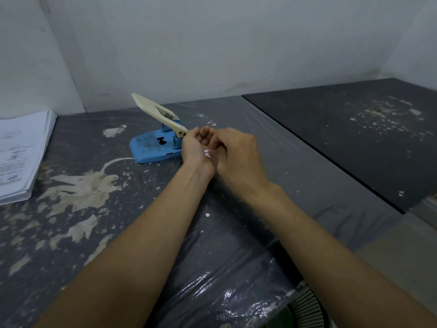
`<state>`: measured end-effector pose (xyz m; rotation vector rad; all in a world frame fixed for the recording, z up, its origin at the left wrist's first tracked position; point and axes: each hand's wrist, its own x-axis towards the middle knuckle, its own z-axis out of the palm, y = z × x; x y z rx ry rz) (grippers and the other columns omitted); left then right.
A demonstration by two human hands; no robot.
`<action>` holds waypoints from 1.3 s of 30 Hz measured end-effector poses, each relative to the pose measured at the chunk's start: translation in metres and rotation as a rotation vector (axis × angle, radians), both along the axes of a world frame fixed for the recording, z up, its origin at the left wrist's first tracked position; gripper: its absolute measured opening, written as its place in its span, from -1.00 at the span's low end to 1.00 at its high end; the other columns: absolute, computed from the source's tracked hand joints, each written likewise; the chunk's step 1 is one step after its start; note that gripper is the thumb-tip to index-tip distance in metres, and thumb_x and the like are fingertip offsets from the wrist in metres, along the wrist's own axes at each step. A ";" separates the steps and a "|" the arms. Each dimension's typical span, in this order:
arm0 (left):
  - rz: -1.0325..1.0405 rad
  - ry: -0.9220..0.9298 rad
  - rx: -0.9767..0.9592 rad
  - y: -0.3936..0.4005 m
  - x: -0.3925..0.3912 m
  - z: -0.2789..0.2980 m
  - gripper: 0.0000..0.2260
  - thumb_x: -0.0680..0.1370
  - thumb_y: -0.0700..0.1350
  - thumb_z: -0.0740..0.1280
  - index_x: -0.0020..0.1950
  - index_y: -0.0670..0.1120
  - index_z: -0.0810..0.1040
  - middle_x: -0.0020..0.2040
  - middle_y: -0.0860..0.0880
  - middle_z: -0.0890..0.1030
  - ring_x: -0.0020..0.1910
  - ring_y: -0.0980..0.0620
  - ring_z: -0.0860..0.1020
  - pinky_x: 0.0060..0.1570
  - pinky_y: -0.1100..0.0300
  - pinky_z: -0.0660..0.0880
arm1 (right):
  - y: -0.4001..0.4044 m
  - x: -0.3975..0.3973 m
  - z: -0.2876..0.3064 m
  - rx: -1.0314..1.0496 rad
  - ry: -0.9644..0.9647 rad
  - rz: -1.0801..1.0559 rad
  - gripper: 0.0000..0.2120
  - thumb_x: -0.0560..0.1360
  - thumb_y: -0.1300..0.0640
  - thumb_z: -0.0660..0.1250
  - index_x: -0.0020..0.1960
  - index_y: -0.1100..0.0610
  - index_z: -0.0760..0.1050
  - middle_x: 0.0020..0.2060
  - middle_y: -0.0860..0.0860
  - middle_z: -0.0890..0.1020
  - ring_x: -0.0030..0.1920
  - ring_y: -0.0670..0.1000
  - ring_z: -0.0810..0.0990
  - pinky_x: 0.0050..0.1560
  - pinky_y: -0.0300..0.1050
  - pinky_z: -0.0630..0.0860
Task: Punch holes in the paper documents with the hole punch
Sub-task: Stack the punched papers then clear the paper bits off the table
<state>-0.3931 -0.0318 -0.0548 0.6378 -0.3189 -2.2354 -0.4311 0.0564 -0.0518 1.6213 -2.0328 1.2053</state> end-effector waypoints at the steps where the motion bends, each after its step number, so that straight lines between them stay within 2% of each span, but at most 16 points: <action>1: -0.003 -0.018 0.001 0.000 0.000 0.000 -0.68 0.66 -0.11 0.18 -0.27 -0.14 0.48 -0.49 -0.02 0.51 -0.51 0.06 0.51 -0.41 0.24 0.51 | -0.002 0.002 0.001 -0.031 0.035 0.015 -0.81 0.34 0.45 0.27 -0.24 0.22 0.57 -0.30 0.08 0.63 -0.27 0.07 0.58 -0.25 0.03 0.54; 4: -0.034 -0.050 0.023 0.001 0.001 0.002 -0.67 0.65 -0.12 0.18 -0.30 -0.11 0.49 -0.54 0.00 0.49 -0.59 0.08 0.51 -0.53 0.30 0.46 | -0.009 0.002 0.004 0.007 0.070 0.033 -0.82 0.41 0.43 0.29 -0.22 0.21 0.59 -0.32 0.06 0.64 -0.31 0.03 0.60 -0.28 0.01 0.57; 6: -0.040 -0.037 0.049 0.000 0.000 0.001 -0.67 0.66 -0.11 0.16 -0.29 -0.11 0.49 -0.56 0.01 0.47 -0.63 0.10 0.47 -0.53 0.27 0.41 | -0.013 -0.002 0.005 0.061 0.064 0.015 -0.82 0.43 0.40 0.31 -0.19 0.18 0.62 -0.32 0.03 0.66 -0.32 -0.02 0.61 -0.27 -0.01 0.60; 9: -0.022 0.015 0.069 -0.004 -0.002 -0.002 -0.67 0.67 -0.09 0.13 -0.23 -0.15 0.50 -0.52 -0.03 0.52 -0.56 0.08 0.49 -0.37 0.30 0.38 | -0.012 -0.008 0.006 0.028 0.008 0.018 -0.79 0.40 0.42 0.32 -0.21 0.16 0.64 -0.34 0.00 0.67 -0.33 -0.05 0.63 -0.27 -0.04 0.61; 12: -0.003 0.079 0.078 -0.005 -0.005 -0.004 -0.66 0.66 -0.11 0.13 -0.22 -0.18 0.54 -0.40 -0.09 0.59 -0.39 0.00 0.57 -0.14 0.18 0.56 | -0.009 -0.011 0.007 -0.037 -0.038 -0.015 -0.78 0.30 0.45 0.37 -0.28 0.15 0.63 -0.37 -0.03 0.67 -0.34 -0.08 0.63 -0.30 -0.05 0.60; 14: 0.009 0.103 0.088 -0.004 -0.006 -0.004 -0.68 0.66 -0.13 0.15 -0.20 -0.20 0.56 -0.33 -0.11 0.60 -0.32 -0.01 0.58 0.06 0.15 0.57 | -0.007 -0.013 0.006 -0.034 -0.075 -0.022 -0.76 0.29 0.46 0.39 -0.28 0.14 0.63 -0.36 -0.03 0.67 -0.32 -0.10 0.63 -0.29 -0.09 0.60; 15: 0.012 0.115 0.091 -0.004 -0.005 -0.003 -0.69 0.66 -0.13 0.15 -0.19 -0.21 0.56 -0.32 -0.12 0.60 -0.31 -0.01 0.58 0.08 0.15 0.57 | -0.004 -0.014 0.006 -0.030 -0.097 -0.014 -0.76 0.30 0.46 0.40 -0.27 0.14 0.64 -0.34 -0.04 0.68 -0.31 -0.12 0.64 -0.26 -0.11 0.61; 19: 0.002 0.104 0.069 -0.002 -0.001 0.002 -0.68 0.66 -0.16 0.14 -0.21 -0.22 0.54 -0.38 -0.13 0.59 -0.36 -0.03 0.57 -0.30 0.16 0.56 | 0.012 -0.025 0.006 -0.124 -0.196 -0.028 -0.85 0.37 0.40 0.45 -0.21 0.17 0.68 -0.31 -0.05 0.70 -0.28 -0.14 0.67 -0.20 -0.15 0.63; 22: 0.000 0.087 0.055 -0.002 -0.002 0.002 -0.67 0.66 -0.16 0.12 -0.23 -0.21 0.53 -0.38 -0.13 0.58 -0.38 -0.03 0.56 -0.38 0.17 0.55 | 0.027 -0.048 0.004 -0.117 -0.296 -0.143 -0.82 0.39 0.39 0.45 -0.21 0.13 0.68 -0.35 -0.08 0.68 -0.31 -0.14 0.67 -0.21 -0.17 0.65; 25: 0.002 0.047 0.028 0.000 -0.006 0.001 -0.66 0.66 -0.14 0.11 -0.23 -0.21 0.53 -0.36 -0.12 0.58 -0.38 -0.03 0.57 -0.38 0.17 0.57 | 0.032 -0.070 -0.002 -0.041 -0.371 -0.233 -0.79 0.38 0.41 0.43 -0.24 0.12 0.68 -0.37 -0.08 0.68 -0.34 -0.15 0.66 -0.22 -0.15 0.67; 27: 0.014 0.032 0.010 0.000 -0.007 0.000 -0.65 0.66 -0.14 0.11 -0.22 -0.22 0.54 -0.34 -0.13 0.59 -0.35 -0.04 0.58 -0.33 0.15 0.58 | 0.028 -0.078 -0.008 0.011 -0.357 -0.249 -0.80 0.39 0.41 0.44 -0.23 0.13 0.68 -0.36 -0.08 0.68 -0.34 -0.16 0.65 -0.22 -0.23 0.65; 30: 0.024 0.031 0.006 -0.003 -0.008 -0.002 -0.65 0.67 -0.14 0.11 -0.19 -0.23 0.55 -0.33 -0.15 0.60 -0.33 -0.05 0.60 -0.30 0.13 0.59 | 0.012 -0.088 -0.014 0.138 -0.262 -0.254 -0.80 0.41 0.40 0.43 -0.09 0.15 0.71 -0.21 -0.02 0.71 -0.21 -0.11 0.66 -0.09 -0.24 0.63; 32: 0.026 0.028 0.003 -0.003 -0.009 -0.003 -0.66 0.67 -0.14 0.11 -0.18 -0.24 0.55 -0.32 -0.15 0.61 -0.31 -0.05 0.60 -0.28 0.12 0.59 | 0.000 -0.094 -0.017 0.215 -0.202 -0.245 -0.74 0.41 0.44 0.40 0.01 0.19 0.70 -0.11 0.06 0.73 -0.12 -0.03 0.67 -0.03 -0.22 0.60; 36: 0.027 0.018 -0.005 -0.004 -0.009 -0.002 -0.66 0.67 -0.14 0.12 -0.17 -0.24 0.56 -0.29 -0.15 0.61 -0.28 -0.06 0.61 -0.27 0.12 0.60 | -0.017 -0.104 -0.019 0.213 -0.248 -0.239 -0.73 0.41 0.45 0.41 0.00 0.18 0.71 -0.10 0.06 0.73 -0.12 -0.05 0.67 -0.02 -0.25 0.58; 39: 0.026 0.016 -0.012 -0.005 -0.010 -0.004 -0.66 0.67 -0.14 0.11 -0.16 -0.24 0.56 -0.28 -0.15 0.61 -0.29 -0.05 0.61 -0.27 0.12 0.59 | -0.021 -0.111 -0.020 0.203 -0.295 -0.248 -0.66 0.41 0.49 0.35 0.04 0.17 0.70 -0.07 0.05 0.72 -0.09 -0.07 0.66 0.05 -0.23 0.59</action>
